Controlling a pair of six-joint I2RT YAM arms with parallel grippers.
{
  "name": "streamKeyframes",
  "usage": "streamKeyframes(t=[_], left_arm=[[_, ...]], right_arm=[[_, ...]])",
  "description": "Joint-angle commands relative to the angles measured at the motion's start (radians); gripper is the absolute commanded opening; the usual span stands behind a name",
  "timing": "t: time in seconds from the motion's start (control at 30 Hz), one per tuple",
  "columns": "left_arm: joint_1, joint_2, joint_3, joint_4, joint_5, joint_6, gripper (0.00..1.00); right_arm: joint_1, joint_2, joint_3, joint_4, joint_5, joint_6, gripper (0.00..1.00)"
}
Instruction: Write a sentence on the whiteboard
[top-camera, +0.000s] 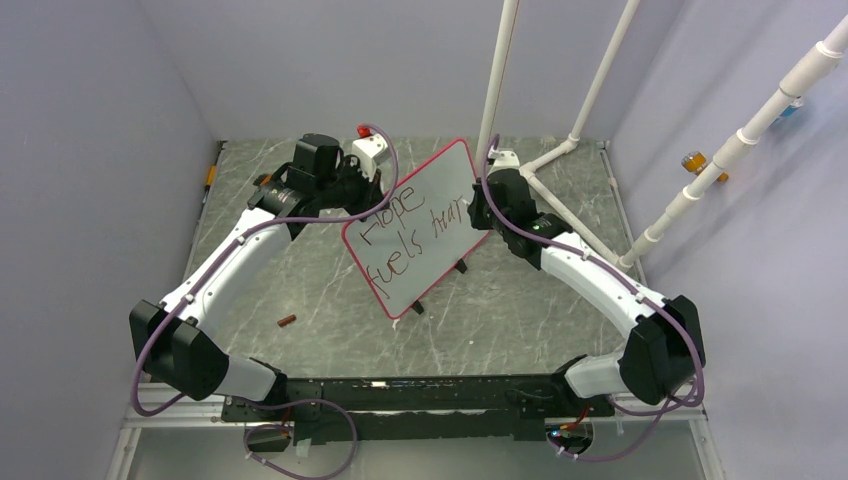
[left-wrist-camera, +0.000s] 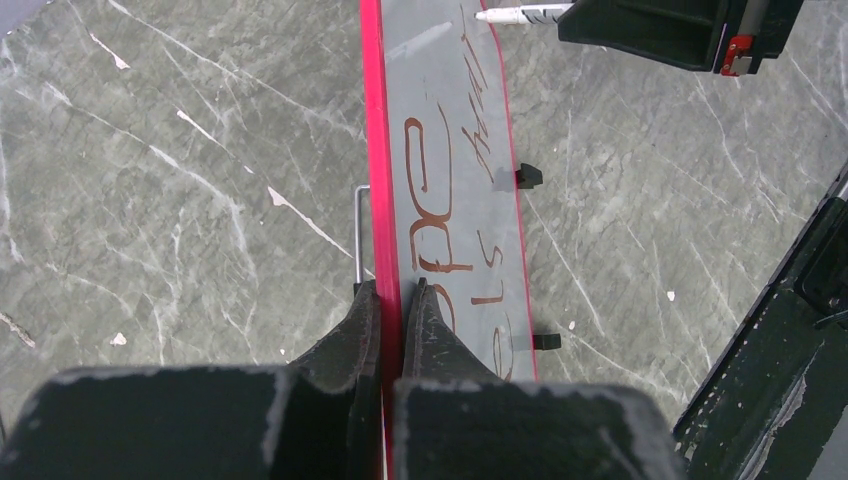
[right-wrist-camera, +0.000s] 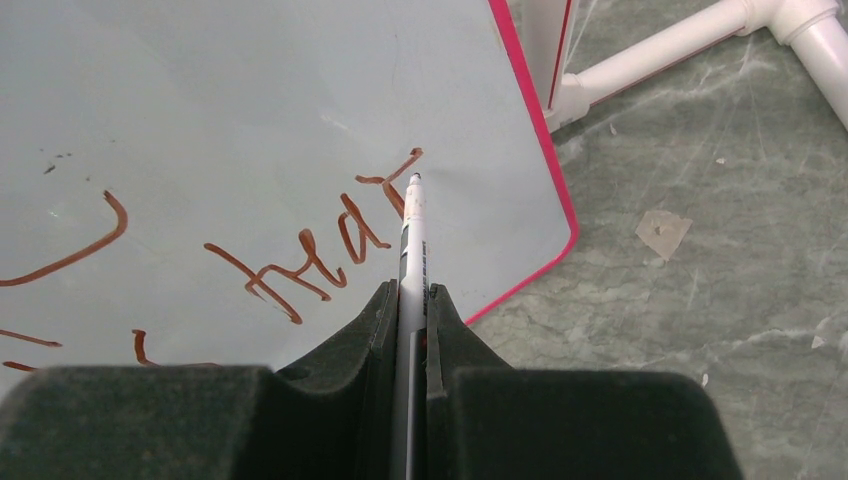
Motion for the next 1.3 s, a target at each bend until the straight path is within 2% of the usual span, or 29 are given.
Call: streamKeyframes(t=[0.0,0.73,1.27], left_arm=[[-0.006,-0.014,-0.012,-0.028,-0.035,0.100,0.00],[-0.009,-0.019,-0.010,-0.030,-0.025,0.098,0.00],[-0.009,-0.022,-0.009,-0.030,-0.030,0.097,0.00]], right_arm=[[-0.003,-0.006,-0.019,0.051,-0.005,0.002,0.00],[-0.064,0.075,0.025,0.111,-0.045,0.007,0.00],[-0.063,-0.033,0.006,0.075,-0.057,0.025,0.00]])
